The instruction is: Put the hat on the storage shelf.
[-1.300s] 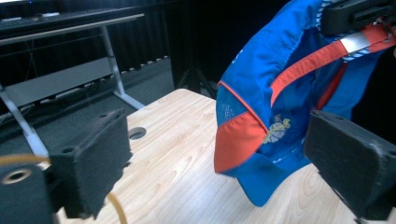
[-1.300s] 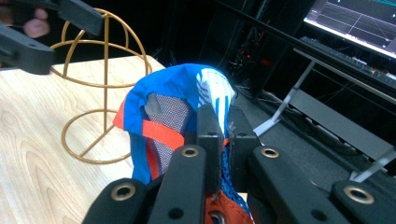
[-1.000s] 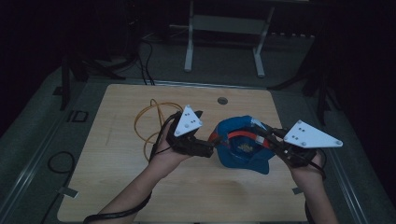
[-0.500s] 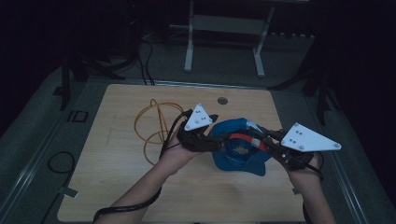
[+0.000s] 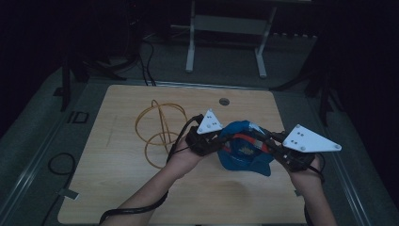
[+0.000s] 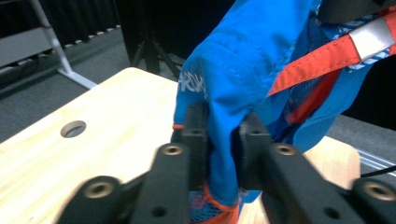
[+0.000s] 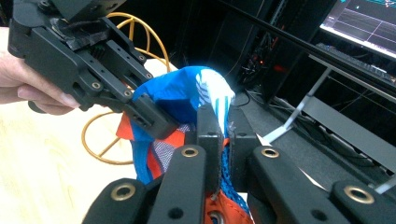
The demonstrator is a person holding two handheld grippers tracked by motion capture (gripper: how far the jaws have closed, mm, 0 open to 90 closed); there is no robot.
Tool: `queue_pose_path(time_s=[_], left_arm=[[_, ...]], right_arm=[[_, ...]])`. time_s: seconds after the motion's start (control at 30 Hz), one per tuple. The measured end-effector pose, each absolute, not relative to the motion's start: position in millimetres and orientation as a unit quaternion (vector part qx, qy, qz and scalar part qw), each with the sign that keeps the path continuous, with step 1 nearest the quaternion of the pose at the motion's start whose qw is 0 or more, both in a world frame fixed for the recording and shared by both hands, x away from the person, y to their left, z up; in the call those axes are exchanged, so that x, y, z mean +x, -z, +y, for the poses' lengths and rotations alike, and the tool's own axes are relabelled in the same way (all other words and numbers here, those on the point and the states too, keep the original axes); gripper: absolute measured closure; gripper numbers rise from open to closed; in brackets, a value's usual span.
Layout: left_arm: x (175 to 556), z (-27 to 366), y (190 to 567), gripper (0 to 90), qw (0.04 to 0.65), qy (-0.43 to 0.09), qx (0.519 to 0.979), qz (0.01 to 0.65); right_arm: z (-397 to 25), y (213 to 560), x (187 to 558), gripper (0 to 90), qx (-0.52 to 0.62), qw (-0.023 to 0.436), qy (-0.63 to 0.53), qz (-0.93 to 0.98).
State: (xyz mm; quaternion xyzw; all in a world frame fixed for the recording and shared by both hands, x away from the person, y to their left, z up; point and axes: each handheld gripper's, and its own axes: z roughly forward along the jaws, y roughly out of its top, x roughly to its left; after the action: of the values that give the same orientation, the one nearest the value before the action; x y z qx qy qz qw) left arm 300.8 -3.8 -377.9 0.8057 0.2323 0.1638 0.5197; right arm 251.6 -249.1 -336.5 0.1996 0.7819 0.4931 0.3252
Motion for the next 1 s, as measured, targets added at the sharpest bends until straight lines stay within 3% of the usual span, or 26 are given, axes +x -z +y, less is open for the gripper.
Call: queue_pose_path(time_s=[0.13, 0.7, 0.83, 1.0], left_arm=[[298, -9, 377, 86.4, 0.51, -0.175, 0.81, 0.23], [292, -6, 359, 87.7, 0.515, -0.21, 0.802, 0.22], [290, -3, 351, 87.6, 0.519, -0.218, 0.798, 0.216], [289, 2, 344, 87.6, 0.523, -0.23, 0.793, 0.21]], right_arm=[[-250, 338, 252, 86.8, 0.203, 0.323, -0.495, 0.78], [-253, 346, 241, 84.4, 0.2, 0.296, -0.525, 0.772], [-256, 341, 237, 81.8, 0.199, 0.283, -0.539, 0.768], [-259, 336, 230, 71.5, 0.198, 0.279, -0.553, 0.76]])
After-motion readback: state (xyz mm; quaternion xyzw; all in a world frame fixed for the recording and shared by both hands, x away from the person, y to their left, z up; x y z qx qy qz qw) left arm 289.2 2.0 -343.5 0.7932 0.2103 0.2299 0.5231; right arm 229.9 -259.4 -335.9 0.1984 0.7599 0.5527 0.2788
